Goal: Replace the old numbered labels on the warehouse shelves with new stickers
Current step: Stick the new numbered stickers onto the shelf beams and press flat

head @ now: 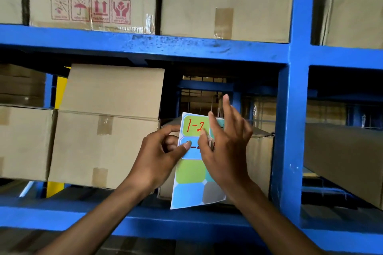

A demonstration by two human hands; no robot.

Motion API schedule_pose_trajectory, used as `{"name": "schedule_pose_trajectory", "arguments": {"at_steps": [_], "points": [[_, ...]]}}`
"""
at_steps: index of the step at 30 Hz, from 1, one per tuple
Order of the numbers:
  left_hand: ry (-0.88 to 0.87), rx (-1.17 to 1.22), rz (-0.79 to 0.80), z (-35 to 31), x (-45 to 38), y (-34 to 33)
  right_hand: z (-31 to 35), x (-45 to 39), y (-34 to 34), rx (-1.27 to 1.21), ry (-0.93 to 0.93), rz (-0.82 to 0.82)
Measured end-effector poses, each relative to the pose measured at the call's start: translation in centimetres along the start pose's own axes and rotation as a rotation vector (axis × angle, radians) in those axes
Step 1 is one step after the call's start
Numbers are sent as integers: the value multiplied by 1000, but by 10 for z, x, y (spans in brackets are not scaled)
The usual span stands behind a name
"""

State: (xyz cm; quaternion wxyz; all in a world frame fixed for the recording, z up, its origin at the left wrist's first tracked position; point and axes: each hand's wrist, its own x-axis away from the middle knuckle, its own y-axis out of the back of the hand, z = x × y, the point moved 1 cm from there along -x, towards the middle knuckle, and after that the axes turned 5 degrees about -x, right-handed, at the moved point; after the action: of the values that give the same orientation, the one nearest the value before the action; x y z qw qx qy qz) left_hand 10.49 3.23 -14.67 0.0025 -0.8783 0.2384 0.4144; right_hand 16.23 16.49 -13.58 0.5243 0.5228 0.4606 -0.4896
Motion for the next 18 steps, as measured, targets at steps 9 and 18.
{"name": "schedule_pose_trajectory", "arguments": {"at_steps": [9,18], "points": [[-56,-132,-10,11,-10,8,-7,-3,-23,-202,-147,10],[-104,-12,76,15,-29,28,7,-14,-43,-245,-163,-34]]}}
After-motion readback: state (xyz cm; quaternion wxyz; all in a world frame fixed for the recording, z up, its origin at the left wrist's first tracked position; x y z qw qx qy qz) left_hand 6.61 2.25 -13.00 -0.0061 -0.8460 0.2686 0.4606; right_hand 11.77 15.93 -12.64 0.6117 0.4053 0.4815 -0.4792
